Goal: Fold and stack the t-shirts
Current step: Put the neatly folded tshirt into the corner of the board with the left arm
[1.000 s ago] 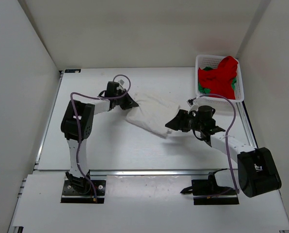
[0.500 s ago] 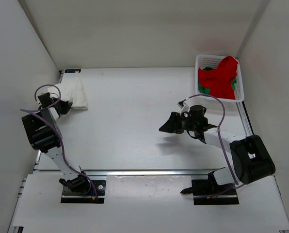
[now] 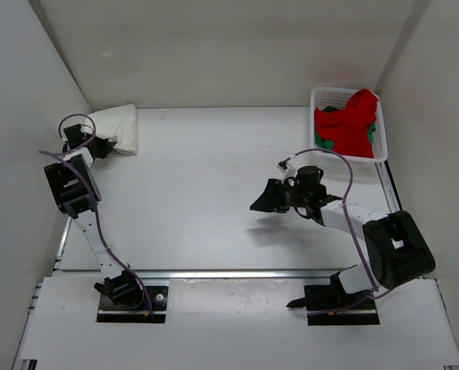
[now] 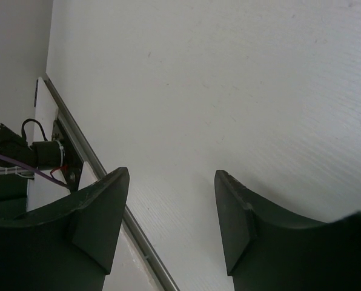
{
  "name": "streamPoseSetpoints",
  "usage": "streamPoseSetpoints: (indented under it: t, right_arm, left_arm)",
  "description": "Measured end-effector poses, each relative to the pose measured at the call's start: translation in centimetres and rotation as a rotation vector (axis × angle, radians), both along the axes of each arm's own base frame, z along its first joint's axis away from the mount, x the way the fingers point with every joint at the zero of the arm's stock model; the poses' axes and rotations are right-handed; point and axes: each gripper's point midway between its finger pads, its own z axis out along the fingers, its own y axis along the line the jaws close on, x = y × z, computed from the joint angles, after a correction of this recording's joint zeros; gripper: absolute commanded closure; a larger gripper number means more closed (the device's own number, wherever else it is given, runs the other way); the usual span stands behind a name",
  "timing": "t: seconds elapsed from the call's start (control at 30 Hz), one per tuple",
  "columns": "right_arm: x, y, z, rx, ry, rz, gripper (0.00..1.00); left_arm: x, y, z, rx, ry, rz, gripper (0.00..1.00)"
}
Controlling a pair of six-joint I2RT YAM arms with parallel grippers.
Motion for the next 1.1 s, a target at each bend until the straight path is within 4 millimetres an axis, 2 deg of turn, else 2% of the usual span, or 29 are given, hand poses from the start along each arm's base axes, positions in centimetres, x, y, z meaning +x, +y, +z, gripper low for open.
streamPoseSetpoints:
  t: [0.03, 0.07, 0.13, 0.17, 0.2, 0.23, 0.3, 0.37, 0.43, 0.47, 0.53, 0.6, 0.63, 0.67, 0.7, 0.8, 0.93, 1.0, 1.07, 1.1]
  right_arm:
    - [0.1, 0.2, 0.0, -0.001, 0.002, 0.005, 0.42]
    - [0.1, 0.4, 0.0, -0.001, 0.003, 0.010, 0.42]
    - [0.2, 0.7, -0.1, -0.005, 0.005, 0.015, 0.40]
    - [0.2, 0.8, -0.1, -0.008, 0.005, 0.015, 0.37]
    - [0.3, 0.9, 0.0, -0.013, 0.004, 0.015, 0.36]
    - [0.4, 1.1, 0.0, -0.018, 0.000, 0.014, 0.35]
    - [0.6, 1.4, 0.3, -0.024, -0.012, 0.012, 0.33]
    - [0.7, 1.5, 0.4, -0.036, -0.026, 0.002, 0.32]
    - [0.8, 1.5, 0.5, -0.054, -0.040, -0.014, 0.49]
    - [0.9, 1.4, 0.6, -0.063, -0.052, -0.024, 0.74]
    - [1.1, 1.2, 0.6, -0.078, -0.064, -0.039, 1.00]
    - [1.2, 0.9, 0.2, -0.106, -0.059, -0.055, 1.00]
    - [1.1, 0.8, 0.0, -0.122, -0.051, -0.062, 1.00]
    - [1.2, 0.7, -0.2, -0.138, -0.048, -0.072, 1.00]
    - [1.2, 0.7, -0.3, -0.152, -0.045, -0.081, 1.00]
    - [0.9, 1.3, -0.1, -0.214, -0.075, -0.104, 1.00]
    - [1.3, 2.3, 2.0, -0.262, -0.140, -0.113, 1.00]
    - [2.3, 2.3, 3.5, -0.250, -0.168, -0.114, 1.00]
    - [3.5, 1.7, 4.7, -0.214, -0.191, -0.120, 1.00]
    - [4.0, 1.4, 4.9, -0.208, -0.203, -0.125, 1.00]
  left_arm:
    - [0.5, 0.3, -0.1, 0.004, 0.002, -0.006, 0.82]
    - [0.6, 0.4, -0.2, 0.009, 0.005, -0.013, 0.78]
    - [0.1, 0.3, -0.4, 0.007, 0.010, -0.018, 0.50]
    - [-0.4, 0.2, -0.7, 0.006, 0.014, -0.020, 0.41]
    - [-1.0, -0.4, -0.8, -0.016, 0.012, -0.022, 0.17]
    - [-1.3, -0.8, -0.1, -0.028, -0.015, -0.026, 0.02]
    - [-2.1, -1.3, 1.7, -0.002, -0.042, -0.039, 0.02]
    - [-3.6, -2.3, 2.3, 0.010, -0.037, -0.039, 0.01]
    - [-5.5, -3.7, 1.9, 0.007, -0.005, -0.047, 0.02]
    - [-6.6, -4.5, 1.6, 0.010, 0.007, -0.052, 0.01]
    - [-8.8, -6.3, 1.2, 0.011, 0.035, -0.068, 0.02]
    - [-11.2, -8.5, 1.1, 0.022, 0.063, -0.099, 0.19]
    - [-12.1, -9.8, 1.4, 0.038, 0.066, -0.122, 0.34]
    - [-12.8, -11.2, 2.0, 0.065, 0.059, -0.155, 0.60]
    - [-13.1, -12.5, 2.8, 0.088, 0.046, -0.184, 0.77]
    - [-13.8, -17.5, 6.8, 0.234, -0.027, -0.317, 0.81]
    - [-14.7, -25.0, 13.3, 0.406, -0.181, -0.486, 0.68]
    - [-16.1, -28.9, 16.6, 0.457, -0.271, -0.558, 0.71]
    - [-18.1, -31.8, 19.5, 0.485, -0.362, -0.622, 0.70]
    - [-19.0, -32.8, 20.8, 0.491, -0.401, -0.644, 0.77]
